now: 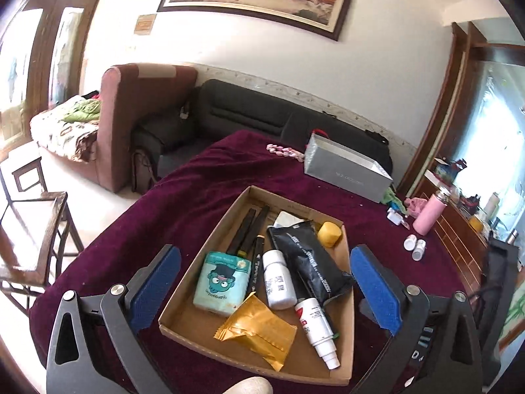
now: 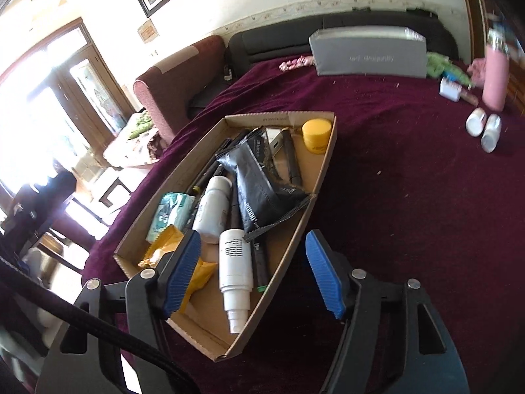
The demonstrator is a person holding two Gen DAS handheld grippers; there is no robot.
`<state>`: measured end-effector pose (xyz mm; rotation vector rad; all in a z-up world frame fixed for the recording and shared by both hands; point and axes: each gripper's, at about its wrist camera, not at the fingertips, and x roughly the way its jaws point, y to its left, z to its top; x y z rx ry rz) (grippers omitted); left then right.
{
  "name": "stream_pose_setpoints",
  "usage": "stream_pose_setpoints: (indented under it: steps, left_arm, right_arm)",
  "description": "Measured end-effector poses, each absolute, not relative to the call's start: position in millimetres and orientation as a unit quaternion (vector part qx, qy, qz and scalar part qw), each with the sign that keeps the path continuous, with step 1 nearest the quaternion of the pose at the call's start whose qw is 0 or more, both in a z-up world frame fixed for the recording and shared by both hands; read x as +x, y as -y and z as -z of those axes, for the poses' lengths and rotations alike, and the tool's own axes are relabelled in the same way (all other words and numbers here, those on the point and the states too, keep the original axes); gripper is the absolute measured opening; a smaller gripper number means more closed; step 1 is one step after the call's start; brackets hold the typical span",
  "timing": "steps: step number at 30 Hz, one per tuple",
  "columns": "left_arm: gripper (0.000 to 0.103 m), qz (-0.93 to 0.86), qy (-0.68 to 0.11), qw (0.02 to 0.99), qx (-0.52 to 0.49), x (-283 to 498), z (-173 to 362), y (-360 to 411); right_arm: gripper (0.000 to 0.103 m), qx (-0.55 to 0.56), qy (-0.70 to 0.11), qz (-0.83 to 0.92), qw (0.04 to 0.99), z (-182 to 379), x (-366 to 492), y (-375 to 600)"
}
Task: Organize objects
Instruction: 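Lower the packet and spray bottle into the tray and open both grippers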
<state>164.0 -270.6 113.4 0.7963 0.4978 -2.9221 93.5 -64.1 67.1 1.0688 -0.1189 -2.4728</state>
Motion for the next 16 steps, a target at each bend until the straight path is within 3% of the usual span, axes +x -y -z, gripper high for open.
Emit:
stream_pose_setpoints:
  steps: [5, 16]
  left_arm:
    - [0.101, 0.946, -0.107, 0.138, 0.272, 163, -111, 260]
    - [0.101, 0.946, -0.063, 0.187, 0.259, 174, -113, 246]
  right_arm:
    - [0.081, 0.334, -0.027, 0.927, 0.168, -75, 112, 73]
    - [0.081, 0.332, -0.053, 0.925, 0.179, -72, 119, 82]
